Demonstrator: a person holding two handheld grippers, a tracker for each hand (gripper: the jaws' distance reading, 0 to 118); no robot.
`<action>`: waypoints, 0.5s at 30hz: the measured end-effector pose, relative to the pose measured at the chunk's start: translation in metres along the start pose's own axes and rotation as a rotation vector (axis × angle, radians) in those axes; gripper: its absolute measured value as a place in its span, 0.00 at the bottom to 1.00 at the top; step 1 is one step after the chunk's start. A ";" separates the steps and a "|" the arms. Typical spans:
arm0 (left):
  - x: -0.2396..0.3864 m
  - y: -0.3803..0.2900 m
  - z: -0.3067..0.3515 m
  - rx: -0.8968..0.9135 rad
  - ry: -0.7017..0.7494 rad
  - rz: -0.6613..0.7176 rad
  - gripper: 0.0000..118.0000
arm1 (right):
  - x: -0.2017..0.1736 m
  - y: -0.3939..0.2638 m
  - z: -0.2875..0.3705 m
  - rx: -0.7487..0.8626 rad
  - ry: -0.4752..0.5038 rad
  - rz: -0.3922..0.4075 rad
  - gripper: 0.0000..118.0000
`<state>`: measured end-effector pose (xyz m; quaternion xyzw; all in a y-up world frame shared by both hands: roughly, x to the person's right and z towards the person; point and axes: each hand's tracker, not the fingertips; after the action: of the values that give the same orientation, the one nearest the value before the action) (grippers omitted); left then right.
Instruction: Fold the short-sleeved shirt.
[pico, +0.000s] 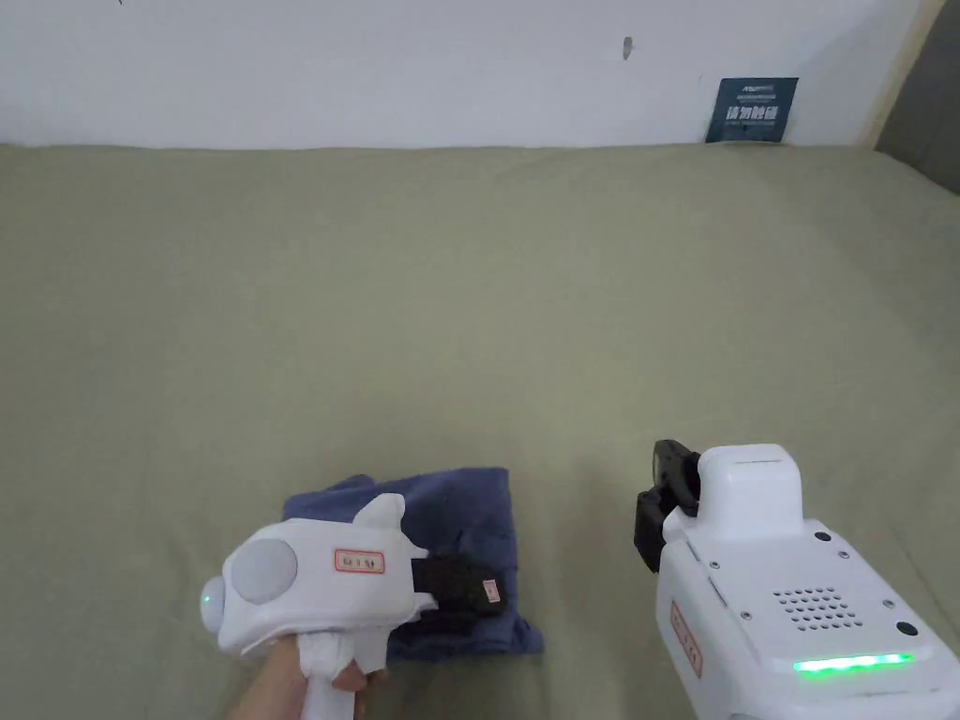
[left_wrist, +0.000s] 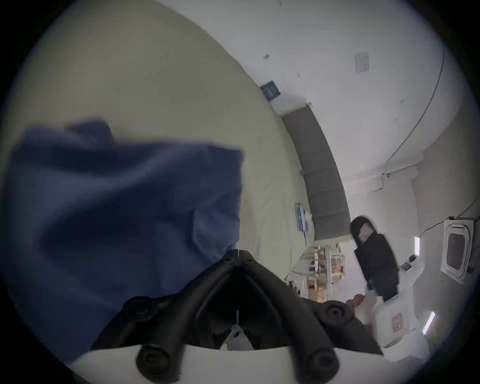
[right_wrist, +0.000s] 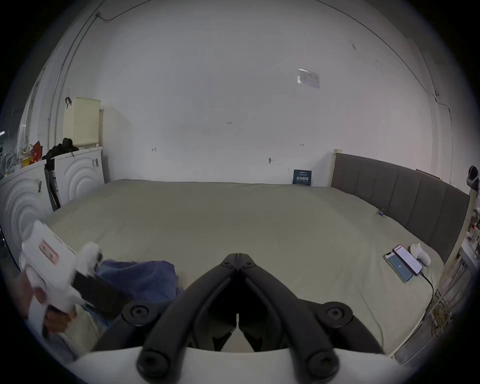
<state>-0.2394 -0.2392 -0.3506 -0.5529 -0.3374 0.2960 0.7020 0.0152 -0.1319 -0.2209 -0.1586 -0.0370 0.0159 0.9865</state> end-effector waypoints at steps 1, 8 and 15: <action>-0.008 0.002 -0.003 0.009 -0.005 -0.010 0.00 | 0.001 -0.001 0.000 -0.003 0.008 0.000 0.00; 0.003 0.006 0.022 0.048 -0.013 -0.031 0.00 | 0.000 -0.001 -0.011 -0.086 0.161 -0.046 0.00; 0.006 -0.005 0.138 0.208 0.098 -0.087 0.00 | -0.027 -0.005 -0.106 -0.468 0.810 -0.396 0.00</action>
<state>-0.3458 -0.1558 -0.3224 -0.4757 -0.2935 0.2714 0.7835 -0.0029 -0.1708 -0.3212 -0.3587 0.3163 -0.2431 0.8439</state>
